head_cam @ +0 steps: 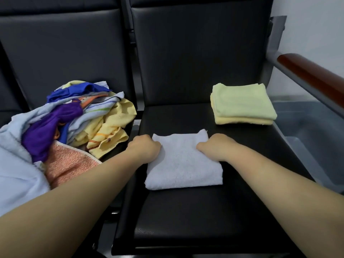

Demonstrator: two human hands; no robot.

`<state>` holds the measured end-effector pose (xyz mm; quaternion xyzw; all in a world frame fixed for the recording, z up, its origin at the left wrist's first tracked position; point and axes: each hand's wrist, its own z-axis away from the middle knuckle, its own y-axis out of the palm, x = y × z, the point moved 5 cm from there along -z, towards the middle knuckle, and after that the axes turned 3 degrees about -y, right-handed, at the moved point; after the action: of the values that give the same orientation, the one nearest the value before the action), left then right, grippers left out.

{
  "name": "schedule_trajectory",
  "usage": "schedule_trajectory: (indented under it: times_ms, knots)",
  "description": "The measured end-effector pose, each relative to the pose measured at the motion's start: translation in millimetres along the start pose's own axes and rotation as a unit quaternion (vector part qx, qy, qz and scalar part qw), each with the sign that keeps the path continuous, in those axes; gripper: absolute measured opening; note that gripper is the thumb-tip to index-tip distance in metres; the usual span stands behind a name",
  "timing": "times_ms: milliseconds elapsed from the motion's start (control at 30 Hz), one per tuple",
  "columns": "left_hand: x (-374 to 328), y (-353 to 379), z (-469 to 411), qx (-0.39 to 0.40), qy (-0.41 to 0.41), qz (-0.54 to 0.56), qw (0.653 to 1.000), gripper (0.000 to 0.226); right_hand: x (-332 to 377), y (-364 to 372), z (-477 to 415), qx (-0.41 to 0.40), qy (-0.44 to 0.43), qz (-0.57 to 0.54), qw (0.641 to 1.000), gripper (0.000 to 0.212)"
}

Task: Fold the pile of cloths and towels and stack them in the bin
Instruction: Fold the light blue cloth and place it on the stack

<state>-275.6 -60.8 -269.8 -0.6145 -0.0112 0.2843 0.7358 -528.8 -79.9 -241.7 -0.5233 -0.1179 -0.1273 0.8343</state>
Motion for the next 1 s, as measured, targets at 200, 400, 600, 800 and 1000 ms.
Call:
schedule_trajectory:
  times_ms: [200,400,600,800,1000]
  knots:
    - [-11.8,-15.3,19.7,-0.054,0.025,0.217,0.974,0.021,2.8,-1.2,7.6,-0.029,-0.026,-0.142,0.989,0.032]
    - [-63.8,-64.6,42.4,-0.148,0.094,0.326,0.929,0.02,-7.0,-50.0,6.7,-0.152,-0.107,-0.342,0.921,0.026]
    - [-167.9,-96.8,11.7,-0.124,0.149,0.344,0.918,0.022,-45.5,-139.8,-8.7,-0.269,-0.117,-0.329,0.898,0.02]
    - [-256.4,-68.2,-54.0,-0.084,0.147,0.34,0.925,0.02,-92.1,-195.3,-59.1,-0.368,-0.057,-0.291,0.881,0.017]
    - [-289.9,-4.9,-117.1,-0.079,0.093,0.266,0.956,0.03,-125.6,-180.7,-132.7,-0.332,0.033,-0.225,0.915,0.02]
